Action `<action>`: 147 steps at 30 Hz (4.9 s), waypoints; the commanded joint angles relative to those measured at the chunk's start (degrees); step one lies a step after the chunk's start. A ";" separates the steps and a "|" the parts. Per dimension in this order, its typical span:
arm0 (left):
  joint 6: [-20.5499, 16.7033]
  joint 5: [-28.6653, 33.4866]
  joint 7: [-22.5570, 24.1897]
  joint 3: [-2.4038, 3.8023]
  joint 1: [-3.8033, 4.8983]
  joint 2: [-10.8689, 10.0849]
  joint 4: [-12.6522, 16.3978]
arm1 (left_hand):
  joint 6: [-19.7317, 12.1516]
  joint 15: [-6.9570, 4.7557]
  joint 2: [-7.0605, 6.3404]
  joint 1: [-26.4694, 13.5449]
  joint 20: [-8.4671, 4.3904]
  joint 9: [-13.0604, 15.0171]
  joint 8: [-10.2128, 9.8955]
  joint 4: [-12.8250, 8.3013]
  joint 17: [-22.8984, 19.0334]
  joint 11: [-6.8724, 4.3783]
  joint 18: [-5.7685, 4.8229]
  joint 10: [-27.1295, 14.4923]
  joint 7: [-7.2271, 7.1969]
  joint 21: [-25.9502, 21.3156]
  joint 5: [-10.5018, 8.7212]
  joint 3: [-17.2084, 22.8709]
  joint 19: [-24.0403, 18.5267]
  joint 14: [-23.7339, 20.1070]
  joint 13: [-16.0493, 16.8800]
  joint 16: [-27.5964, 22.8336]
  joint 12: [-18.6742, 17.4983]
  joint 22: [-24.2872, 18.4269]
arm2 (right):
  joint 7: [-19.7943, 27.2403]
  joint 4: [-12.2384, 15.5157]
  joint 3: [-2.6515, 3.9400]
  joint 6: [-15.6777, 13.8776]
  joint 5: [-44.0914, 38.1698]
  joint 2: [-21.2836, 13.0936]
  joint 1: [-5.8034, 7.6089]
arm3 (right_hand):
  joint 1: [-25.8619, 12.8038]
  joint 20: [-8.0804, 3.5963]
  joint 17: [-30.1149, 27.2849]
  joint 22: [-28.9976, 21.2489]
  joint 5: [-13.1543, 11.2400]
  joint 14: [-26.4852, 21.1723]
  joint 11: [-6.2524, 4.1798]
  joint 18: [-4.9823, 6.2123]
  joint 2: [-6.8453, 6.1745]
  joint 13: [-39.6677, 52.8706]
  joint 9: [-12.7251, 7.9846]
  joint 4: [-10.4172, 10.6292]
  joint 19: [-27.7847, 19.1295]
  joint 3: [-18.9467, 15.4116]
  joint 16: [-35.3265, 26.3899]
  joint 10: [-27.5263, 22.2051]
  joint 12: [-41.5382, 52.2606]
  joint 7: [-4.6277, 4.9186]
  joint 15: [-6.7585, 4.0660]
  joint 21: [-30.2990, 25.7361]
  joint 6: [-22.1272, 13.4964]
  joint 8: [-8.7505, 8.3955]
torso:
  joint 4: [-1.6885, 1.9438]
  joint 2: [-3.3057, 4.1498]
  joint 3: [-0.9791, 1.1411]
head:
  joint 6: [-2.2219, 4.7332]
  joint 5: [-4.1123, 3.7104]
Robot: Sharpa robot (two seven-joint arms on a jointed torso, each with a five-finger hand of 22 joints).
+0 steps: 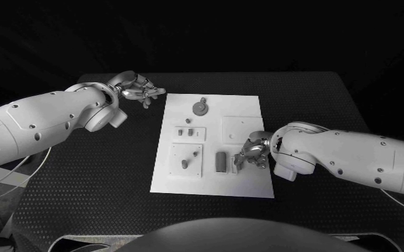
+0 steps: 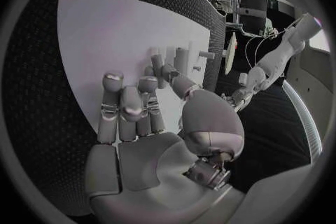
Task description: Assemble the parts on the task board
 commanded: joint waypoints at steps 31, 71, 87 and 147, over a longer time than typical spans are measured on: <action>0.91 -0.03 0.02 0.00 0.06 0.02 -0.01 | -0.01 0.15 0.36 0.21 -0.11 -0.11 0.00 -0.02 0.08 0.00 3.65 0.05 -0.21 -0.39 -0.01 -0.67 0.40 0.43 -0.02 -0.27 0.17 -0.10 | 1.54 2.01 -0.17 1.33 -0.89 -0.48 -0.65 | -2.74 -0.24 0.01 0.76 0.17 0.16 -0.47 0.86 -0.23 -0.14 -0.34 0.06 0.40 0.83 0.09 0.24 -0.23 -0.14 -0.56 -0.07 0.69 -0.21 | -0.04 -0.03 0.00 | -0.36 0.50; 1.45 -0.29 -0.42 -0.02 0.05 0.02 -0.06 | 0.01 0.15 0.50 0.16 -0.11 -0.16 -0.04 -0.02 0.14 0.00 3.65 0.03 -0.22 -0.48 -0.01 -0.99 0.42 0.44 -0.04 -0.38 0.16 -0.12 | 2.55 0.67 -0.03 1.86 -1.59 -0.09 -0.64 | -2.34 -0.37 -0.01 0.83 0.17 0.16 -0.52 0.86 0.29 -0.11 -0.38 -0.08 0.49 1.24 0.15 0.27 -0.17 -0.18 -0.62 0.00 0.76 -0.21 | 0.01 -0.04 -0.07 | -0.42 0.61; 1.52 -0.30 -0.49 -0.02 0.05 -0.02 0.04 | 0.01 0.15 0.55 0.17 -0.12 -0.18 -0.05 -0.02 0.16 0.00 3.66 0.02 -0.22 -0.51 -0.01 -1.11 0.43 0.45 -0.05 -0.42 0.16 -0.13 | 2.41 0.01 -0.05 3.34 -0.99 0.75 -0.65 | -2.47 -0.36 -0.26 0.84 0.17 0.01 -0.48 0.86 -0.15 -0.12 -0.42 -0.10 0.45 1.11 0.05 0.19 -0.20 -0.14 -0.61 -0.03 0.65 -0.28 | -0.01 -0.03 -0.06 | -0.40 0.72; 2.01 -0.57 -0.85 -0.03 0.05 -0.07 -0.05 | 0.02 0.14 0.66 0.25 -0.12 -0.25 -0.11 -0.01 0.25 0.00 3.66 0.01 -0.21 -0.62 -0.01 -1.42 0.48 0.50 -0.07 -0.56 0.16 -0.16 | 4.17 1.09 -0.05 2.20 -1.49 0.48 -0.67 | -5.53 -0.50 -2.32 0.46 0.16 -0.68 -0.04 0.86 -10.98 -0.43 -0.74 5.67 0.82 1.70 -1.34 -0.79 -0.37 0.33 -0.29 -1.32 -0.70 -0.95 | -0.01 -0.04 -0.02 | -0.50 0.78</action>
